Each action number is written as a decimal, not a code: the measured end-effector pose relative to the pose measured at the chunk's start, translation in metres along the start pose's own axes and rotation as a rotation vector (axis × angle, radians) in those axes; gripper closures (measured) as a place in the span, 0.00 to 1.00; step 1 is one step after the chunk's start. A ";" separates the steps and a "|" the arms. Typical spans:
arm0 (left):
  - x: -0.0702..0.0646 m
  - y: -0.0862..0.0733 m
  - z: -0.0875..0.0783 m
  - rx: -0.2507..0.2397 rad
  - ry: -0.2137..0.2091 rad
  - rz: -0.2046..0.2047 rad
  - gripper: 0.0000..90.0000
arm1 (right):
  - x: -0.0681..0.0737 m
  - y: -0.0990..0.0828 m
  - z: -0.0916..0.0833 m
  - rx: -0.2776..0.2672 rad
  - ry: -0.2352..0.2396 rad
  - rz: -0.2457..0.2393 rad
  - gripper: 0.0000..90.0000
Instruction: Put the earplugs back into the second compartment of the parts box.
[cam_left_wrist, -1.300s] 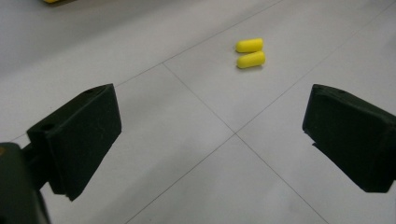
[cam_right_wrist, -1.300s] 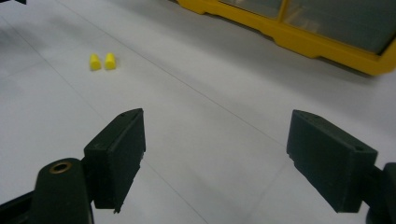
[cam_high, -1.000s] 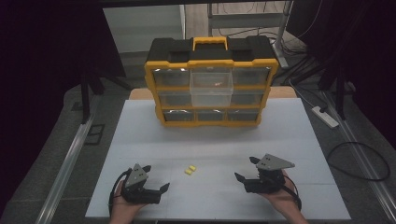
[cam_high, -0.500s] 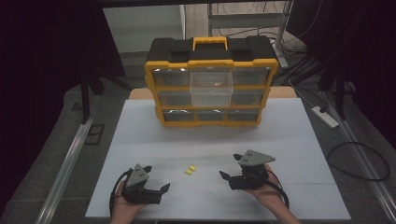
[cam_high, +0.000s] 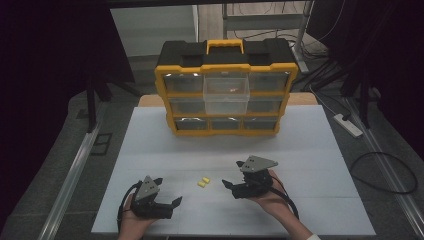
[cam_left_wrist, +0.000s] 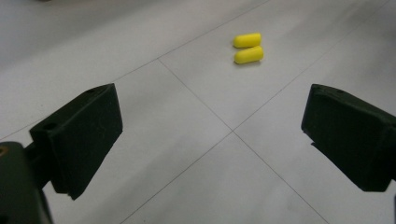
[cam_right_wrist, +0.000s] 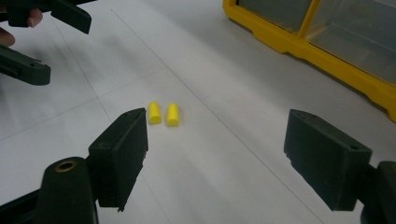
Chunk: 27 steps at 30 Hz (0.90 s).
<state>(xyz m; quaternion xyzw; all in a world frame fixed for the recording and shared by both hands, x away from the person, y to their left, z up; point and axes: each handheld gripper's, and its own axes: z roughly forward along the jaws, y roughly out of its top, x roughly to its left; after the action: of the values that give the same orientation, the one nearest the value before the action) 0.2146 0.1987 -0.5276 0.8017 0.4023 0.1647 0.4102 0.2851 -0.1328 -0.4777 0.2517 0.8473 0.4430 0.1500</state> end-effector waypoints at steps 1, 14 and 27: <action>0.000 0.000 0.000 0.001 0.001 0.000 0.06 | 0.000 0.001 0.002 0.001 0.004 -0.001 0.25; 0.000 0.000 0.000 0.004 -0.001 0.004 0.06 | 0.005 0.011 0.028 0.033 0.039 -0.005 0.26; -0.001 0.000 0.000 0.005 -0.001 0.006 0.06 | 0.011 0.020 0.060 0.092 0.056 -0.031 0.27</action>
<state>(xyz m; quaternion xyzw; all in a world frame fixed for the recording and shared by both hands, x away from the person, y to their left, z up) 0.2143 0.1980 -0.5276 0.8040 0.4000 0.1648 0.4079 0.3103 -0.0761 -0.4955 0.2327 0.8745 0.4080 0.1213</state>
